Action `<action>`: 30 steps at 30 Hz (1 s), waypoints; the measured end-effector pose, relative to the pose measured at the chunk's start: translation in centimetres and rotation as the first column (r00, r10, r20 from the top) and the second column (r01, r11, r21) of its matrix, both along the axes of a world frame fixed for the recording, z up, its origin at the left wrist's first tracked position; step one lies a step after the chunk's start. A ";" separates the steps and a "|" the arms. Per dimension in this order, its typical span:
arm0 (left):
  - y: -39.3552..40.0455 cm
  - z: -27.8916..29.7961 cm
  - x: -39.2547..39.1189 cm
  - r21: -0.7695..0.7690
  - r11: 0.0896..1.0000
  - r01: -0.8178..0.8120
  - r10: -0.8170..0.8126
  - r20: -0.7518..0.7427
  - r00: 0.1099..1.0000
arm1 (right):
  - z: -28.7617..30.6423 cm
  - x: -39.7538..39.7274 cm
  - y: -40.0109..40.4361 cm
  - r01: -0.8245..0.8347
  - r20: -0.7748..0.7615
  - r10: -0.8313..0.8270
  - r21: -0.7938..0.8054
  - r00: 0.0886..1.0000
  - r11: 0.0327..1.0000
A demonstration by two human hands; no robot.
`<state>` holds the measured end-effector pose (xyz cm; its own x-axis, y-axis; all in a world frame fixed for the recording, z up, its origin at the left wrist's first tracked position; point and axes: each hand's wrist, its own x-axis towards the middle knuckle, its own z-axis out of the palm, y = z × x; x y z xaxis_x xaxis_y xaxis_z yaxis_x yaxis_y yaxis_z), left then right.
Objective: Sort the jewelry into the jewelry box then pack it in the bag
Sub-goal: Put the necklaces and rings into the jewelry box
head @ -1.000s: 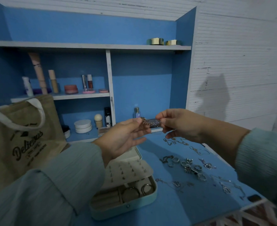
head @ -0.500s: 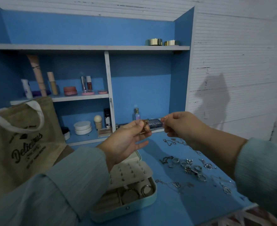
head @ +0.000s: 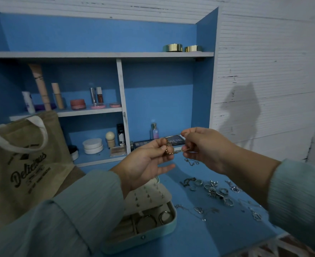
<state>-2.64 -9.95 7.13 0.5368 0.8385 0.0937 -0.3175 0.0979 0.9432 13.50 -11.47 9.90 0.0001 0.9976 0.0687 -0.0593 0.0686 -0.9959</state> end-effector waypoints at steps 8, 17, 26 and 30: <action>0.0 0.5 -0.2 0.056 0.998 0.028 -0.025 -0.051 0.998 | 0.0 0.3 -0.3 -0.116 0.280 0.104 0.028 0.954 0.993; 0.0 0.6 -0.1 0.087 0.995 0.049 -0.034 -0.158 0.987 | 0.1 0.2 0.0 -0.073 0.286 0.052 0.064 0.957 0.995; 0.3 0.2 -0.2 0.181 0.983 0.018 0.036 -0.289 0.957 | 0.2 1.0 0.2 -0.154 0.129 0.152 0.000 0.980 0.988; 0.4 0.1 -0.2 0.234 0.972 -0.039 0.123 -0.355 0.927 | 0.4 1.2 0.1 -0.166 0.142 0.167 -0.014 0.976 0.986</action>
<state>-2.83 -9.60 7.22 0.4996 0.8615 0.0901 0.0542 -0.1349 0.9894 14.66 -11.33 10.30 -0.1755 0.9830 0.0543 0.0726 0.0679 -0.9950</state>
